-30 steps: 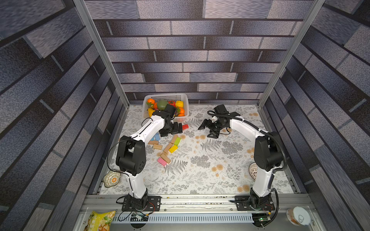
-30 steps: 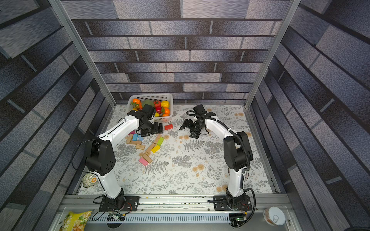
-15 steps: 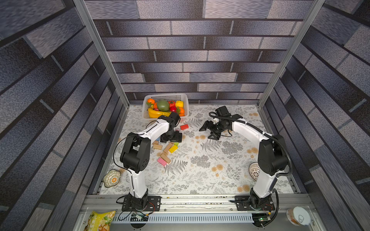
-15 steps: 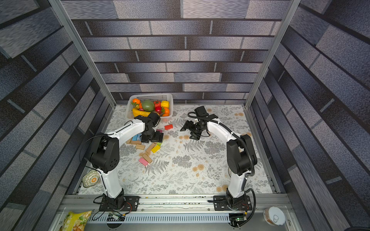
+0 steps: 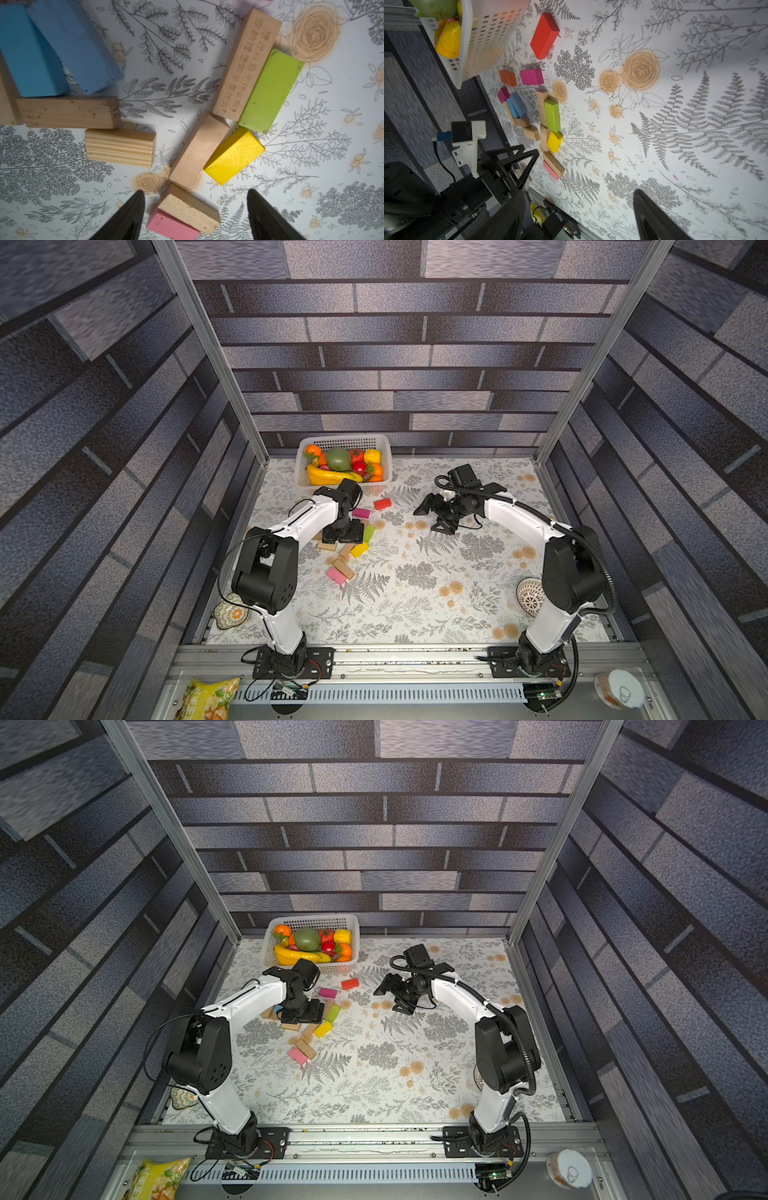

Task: Assemble the number 7 with building blocks
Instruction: Pick up the building block from the center of the board.

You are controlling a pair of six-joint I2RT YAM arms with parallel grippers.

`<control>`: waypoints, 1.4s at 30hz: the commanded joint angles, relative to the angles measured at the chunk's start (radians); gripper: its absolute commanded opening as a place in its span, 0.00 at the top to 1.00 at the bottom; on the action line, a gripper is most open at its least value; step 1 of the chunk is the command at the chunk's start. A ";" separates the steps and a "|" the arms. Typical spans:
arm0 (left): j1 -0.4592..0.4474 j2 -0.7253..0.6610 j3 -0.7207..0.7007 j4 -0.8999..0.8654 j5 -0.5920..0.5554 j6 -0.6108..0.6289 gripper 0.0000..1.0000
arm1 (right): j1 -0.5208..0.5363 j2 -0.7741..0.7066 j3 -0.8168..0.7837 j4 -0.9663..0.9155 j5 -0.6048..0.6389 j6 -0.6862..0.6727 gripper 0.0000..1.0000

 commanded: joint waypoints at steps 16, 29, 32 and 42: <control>0.011 0.161 0.051 0.024 -0.070 0.097 0.31 | 0.015 -0.107 -0.071 0.021 0.049 0.033 0.18; 0.020 0.195 0.061 0.026 -0.059 0.105 0.38 | 0.017 -0.102 -0.078 0.027 0.051 0.043 0.18; 0.015 0.202 0.052 0.032 -0.057 0.103 0.42 | 0.017 -0.101 -0.074 0.026 0.050 0.044 0.18; -0.031 0.215 0.039 0.046 -0.050 0.100 0.49 | 0.018 -0.102 -0.073 0.021 0.052 0.042 0.18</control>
